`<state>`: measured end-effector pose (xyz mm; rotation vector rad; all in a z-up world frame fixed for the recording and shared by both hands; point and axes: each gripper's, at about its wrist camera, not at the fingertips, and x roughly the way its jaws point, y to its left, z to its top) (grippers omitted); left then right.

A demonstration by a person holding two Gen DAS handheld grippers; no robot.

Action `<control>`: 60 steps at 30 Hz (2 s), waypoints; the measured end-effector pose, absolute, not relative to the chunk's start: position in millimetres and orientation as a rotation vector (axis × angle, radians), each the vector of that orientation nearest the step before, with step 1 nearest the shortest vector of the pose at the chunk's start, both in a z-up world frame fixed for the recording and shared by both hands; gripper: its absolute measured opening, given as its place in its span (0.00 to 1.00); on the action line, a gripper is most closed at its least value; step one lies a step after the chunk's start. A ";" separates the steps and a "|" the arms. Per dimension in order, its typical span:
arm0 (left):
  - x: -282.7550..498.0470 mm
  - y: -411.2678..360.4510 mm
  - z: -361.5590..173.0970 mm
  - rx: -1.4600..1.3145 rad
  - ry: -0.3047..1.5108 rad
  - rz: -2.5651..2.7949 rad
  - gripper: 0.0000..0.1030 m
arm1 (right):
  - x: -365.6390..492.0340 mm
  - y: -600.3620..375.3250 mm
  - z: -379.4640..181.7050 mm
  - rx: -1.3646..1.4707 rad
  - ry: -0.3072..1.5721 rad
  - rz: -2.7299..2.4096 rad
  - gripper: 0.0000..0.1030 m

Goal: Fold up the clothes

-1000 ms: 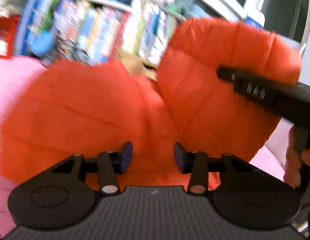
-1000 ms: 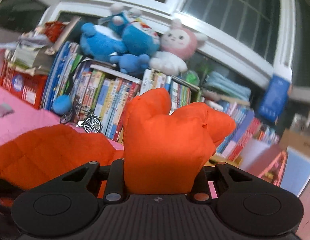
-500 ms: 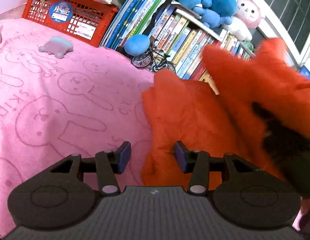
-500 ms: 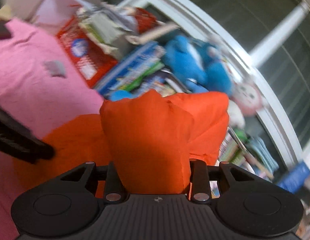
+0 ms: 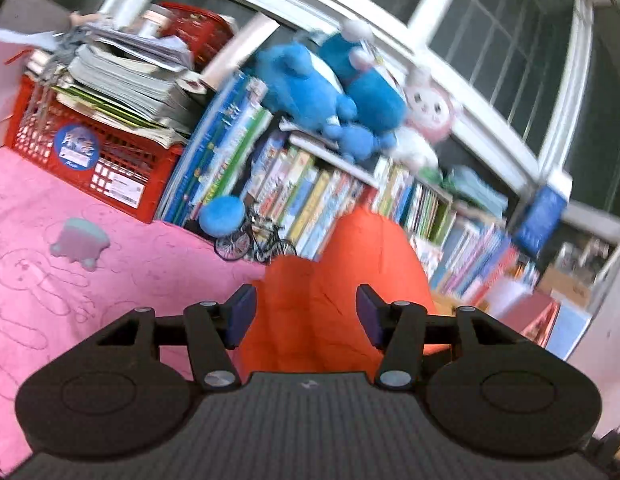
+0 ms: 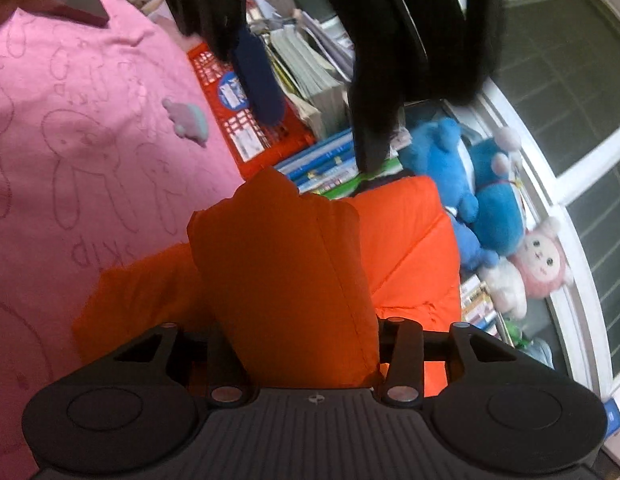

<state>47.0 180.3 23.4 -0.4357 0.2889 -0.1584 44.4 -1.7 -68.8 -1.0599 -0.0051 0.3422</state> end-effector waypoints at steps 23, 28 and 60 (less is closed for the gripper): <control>59.7 152.7 -21.8 -0.234 0.524 0.096 0.59 | 21.9 -125.6 -51.3 -0.846 0.173 0.346 0.52; 22.1 151.7 33.7 -0.262 0.309 0.052 0.59 | 15.4 -105.6 -59.8 -0.918 0.125 0.382 0.46; 81.1 95.3 -25.3 0.089 0.436 0.090 0.70 | 88.1 -174.5 -35.1 -0.093 0.514 0.398 0.34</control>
